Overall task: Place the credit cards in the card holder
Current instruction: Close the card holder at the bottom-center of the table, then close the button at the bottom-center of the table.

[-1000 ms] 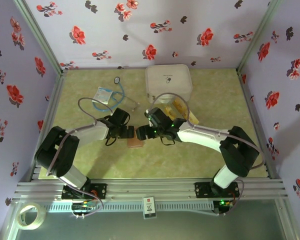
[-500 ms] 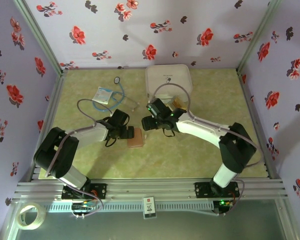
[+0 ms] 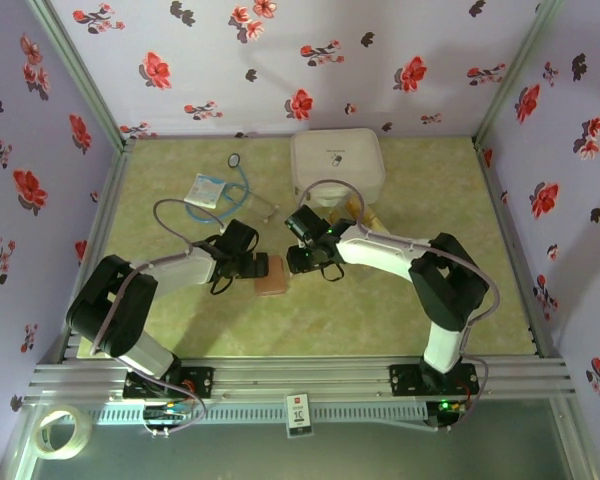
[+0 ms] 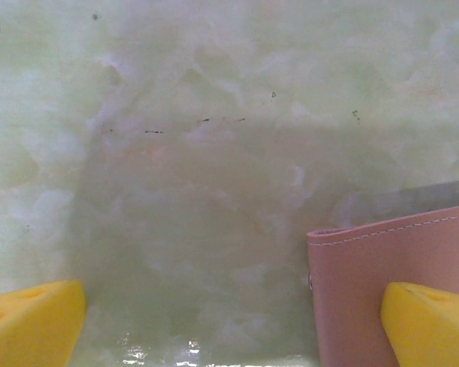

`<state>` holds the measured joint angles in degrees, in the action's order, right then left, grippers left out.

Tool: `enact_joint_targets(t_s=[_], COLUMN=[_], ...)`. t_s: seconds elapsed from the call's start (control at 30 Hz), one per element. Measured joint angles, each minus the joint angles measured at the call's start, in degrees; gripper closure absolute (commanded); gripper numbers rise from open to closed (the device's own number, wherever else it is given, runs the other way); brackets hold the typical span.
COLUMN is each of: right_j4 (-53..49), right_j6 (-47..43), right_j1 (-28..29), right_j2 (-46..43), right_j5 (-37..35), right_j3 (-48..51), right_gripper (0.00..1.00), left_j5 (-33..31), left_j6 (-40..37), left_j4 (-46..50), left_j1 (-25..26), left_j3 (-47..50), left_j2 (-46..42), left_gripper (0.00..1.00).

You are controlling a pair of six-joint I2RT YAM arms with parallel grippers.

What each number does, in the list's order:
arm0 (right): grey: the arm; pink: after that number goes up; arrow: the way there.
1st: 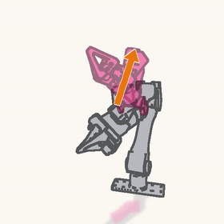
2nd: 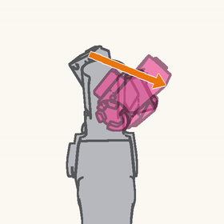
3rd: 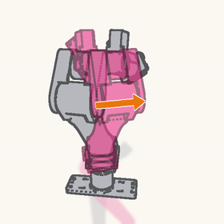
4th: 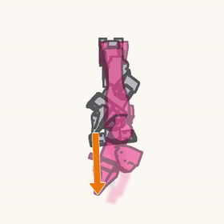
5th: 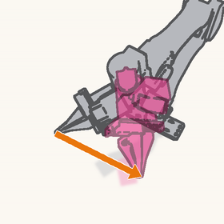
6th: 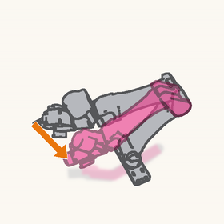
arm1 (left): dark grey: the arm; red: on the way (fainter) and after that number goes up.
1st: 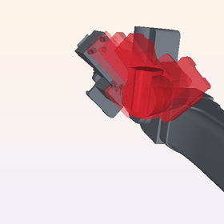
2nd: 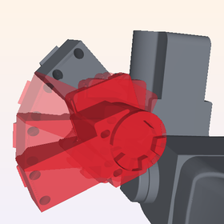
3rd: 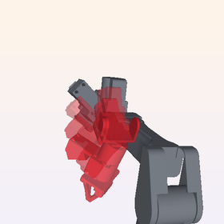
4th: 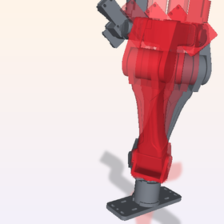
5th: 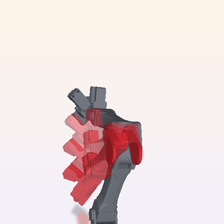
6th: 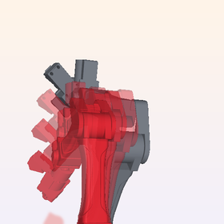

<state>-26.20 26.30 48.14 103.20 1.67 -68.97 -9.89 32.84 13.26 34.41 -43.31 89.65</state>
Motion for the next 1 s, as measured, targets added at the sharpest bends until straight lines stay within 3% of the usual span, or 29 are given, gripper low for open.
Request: enact_joint_targets(t_s=[0.6, 1.0], right_j4=[2.40, 3.17], right_j6=[2.45, 2.84], right_j1=[0.02, 0.50], right_j2=[-1.40, -0.61], right_j5=[1.18, 2.03], right_j3=[0.00, 0.02], right_gripper=[0.59, 0.66], left_j5=[-0.22, -0.24], left_j6=[0.04, 0.20], left_j4=[-0.48, -0.48], left_j1=[0.09, 0.09], left_j3=[0.24, 0.26], left_j2=[0.00, 0.00], left_gripper=[0.00, 0.00])
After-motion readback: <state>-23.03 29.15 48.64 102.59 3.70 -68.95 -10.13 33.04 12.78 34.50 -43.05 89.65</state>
